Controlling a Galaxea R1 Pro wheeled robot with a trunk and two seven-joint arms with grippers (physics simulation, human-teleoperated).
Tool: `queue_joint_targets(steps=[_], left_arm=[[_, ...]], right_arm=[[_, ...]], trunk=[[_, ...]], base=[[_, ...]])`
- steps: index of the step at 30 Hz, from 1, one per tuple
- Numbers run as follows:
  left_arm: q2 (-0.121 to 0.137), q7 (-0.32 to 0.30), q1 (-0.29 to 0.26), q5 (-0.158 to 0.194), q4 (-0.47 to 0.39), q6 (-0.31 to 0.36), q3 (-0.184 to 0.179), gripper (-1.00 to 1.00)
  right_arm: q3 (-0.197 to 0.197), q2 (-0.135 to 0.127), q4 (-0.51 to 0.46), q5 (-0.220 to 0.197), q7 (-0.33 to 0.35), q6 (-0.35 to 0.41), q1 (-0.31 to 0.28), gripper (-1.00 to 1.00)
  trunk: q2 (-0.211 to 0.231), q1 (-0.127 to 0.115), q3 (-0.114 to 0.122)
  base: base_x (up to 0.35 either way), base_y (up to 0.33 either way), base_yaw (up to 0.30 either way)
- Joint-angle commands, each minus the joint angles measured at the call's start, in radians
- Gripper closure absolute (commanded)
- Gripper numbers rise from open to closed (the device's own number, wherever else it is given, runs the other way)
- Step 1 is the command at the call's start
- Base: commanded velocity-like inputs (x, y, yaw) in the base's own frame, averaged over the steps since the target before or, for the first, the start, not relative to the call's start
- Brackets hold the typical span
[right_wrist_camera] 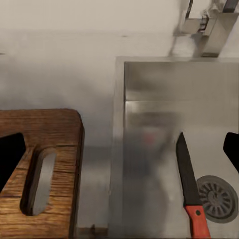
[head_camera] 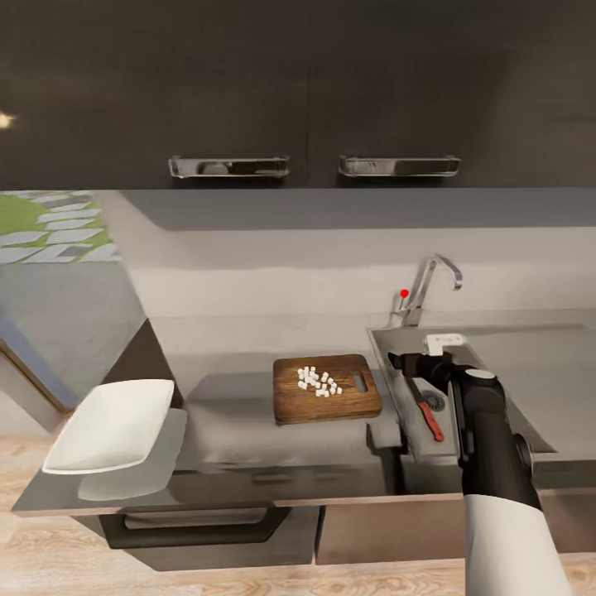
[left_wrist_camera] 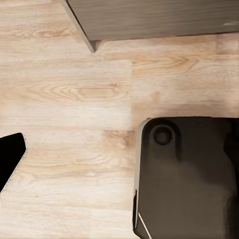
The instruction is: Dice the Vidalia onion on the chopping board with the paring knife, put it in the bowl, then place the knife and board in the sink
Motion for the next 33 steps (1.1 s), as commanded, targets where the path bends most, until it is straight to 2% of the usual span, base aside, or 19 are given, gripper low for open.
queue_joint_targets(steps=[1,5,17,33], left_arm=[[0.001,0.003,0.0,0.01,-0.002,-0.001,-0.009,-1.0],[0.001,0.003,0.0,0.01,-0.002,-0.001,-0.009,-1.0],[0.001,0.003,0.0,0.01,0.0,-0.001,-0.009,-1.0],[0.001,0.003,0.0,0.01,0.01,-0.001,-0.009,-1.0]], right_arm=[[-0.003,0.001,0.003,0.01,0.01,0.003,-0.001,-1.0],[-0.002,0.002,0.01,0.01,0.01,0.003,-0.001,-1.0],[-0.002,0.003,0.045,0.01,0.007,0.001,-0.001,-1.0],[-0.002,0.003,0.057,0.01,0.008,0.001,-0.001,-1.0]], trunk=[[-0.002,0.001,-0.002],[-0.002,0.001,-0.002],[-0.002,0.001,-0.003],[-0.002,0.001,-0.027]], base=[[0.0,0.283,0.0],[0.0,0.17,0.0],[0.0,0.007,0.0],[0.0,0.0,0.0]])
